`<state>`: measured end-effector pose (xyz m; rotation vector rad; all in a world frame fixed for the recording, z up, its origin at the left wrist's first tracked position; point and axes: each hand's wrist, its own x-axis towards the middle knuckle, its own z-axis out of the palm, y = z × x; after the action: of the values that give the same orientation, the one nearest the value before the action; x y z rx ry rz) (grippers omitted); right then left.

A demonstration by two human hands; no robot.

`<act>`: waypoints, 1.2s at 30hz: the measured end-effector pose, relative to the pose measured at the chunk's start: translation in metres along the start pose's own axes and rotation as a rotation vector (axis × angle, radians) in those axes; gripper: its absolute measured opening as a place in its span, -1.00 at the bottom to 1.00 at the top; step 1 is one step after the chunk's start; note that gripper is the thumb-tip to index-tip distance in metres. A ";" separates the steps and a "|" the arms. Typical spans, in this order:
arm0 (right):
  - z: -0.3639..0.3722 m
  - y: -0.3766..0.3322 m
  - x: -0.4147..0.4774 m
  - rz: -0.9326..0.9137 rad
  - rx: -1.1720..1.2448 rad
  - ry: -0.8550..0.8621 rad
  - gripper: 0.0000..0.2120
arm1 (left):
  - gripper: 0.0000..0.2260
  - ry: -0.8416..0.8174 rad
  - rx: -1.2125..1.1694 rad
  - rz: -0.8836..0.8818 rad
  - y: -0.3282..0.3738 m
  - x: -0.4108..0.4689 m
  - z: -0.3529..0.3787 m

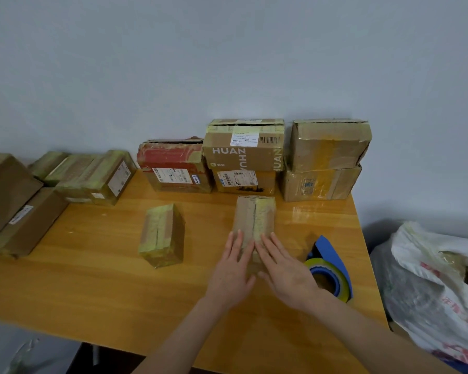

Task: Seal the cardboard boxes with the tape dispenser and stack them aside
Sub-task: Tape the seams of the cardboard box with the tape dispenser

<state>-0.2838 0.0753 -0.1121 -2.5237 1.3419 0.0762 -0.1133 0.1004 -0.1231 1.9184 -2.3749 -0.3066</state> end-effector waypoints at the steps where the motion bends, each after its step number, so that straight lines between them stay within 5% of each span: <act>1: -0.001 0.000 0.002 0.004 0.036 0.011 -0.37 | -0.33 0.015 -0.046 -0.009 0.000 0.000 -0.002; 10: -0.017 -0.007 0.001 0.219 0.372 0.098 -0.43 | -0.43 0.108 -0.783 -0.337 -0.002 0.004 -0.017; 14: -0.020 0.006 -0.002 0.426 0.598 0.250 -0.51 | -0.68 0.341 -0.770 -0.504 -0.023 -0.004 -0.013; 19: -0.016 0.003 0.004 0.374 0.654 0.247 -0.50 | -0.77 0.328 -0.908 -0.508 -0.020 -0.001 -0.009; 25: -0.015 0.004 0.010 0.341 0.534 0.264 -0.51 | -0.75 0.327 -0.848 -0.484 -0.020 0.008 -0.009; 32: -0.026 0.003 0.019 0.267 0.073 0.189 -0.64 | -0.45 0.228 -0.475 -0.379 -0.016 0.016 -0.010; 36: -0.023 0.002 0.027 0.244 0.014 0.168 -0.61 | -0.40 0.181 -0.357 -0.308 -0.020 0.025 -0.012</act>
<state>-0.2719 0.0469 -0.0952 -2.3874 1.7042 -0.0972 -0.0971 0.0707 -0.1170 2.0278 -1.7694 -0.5109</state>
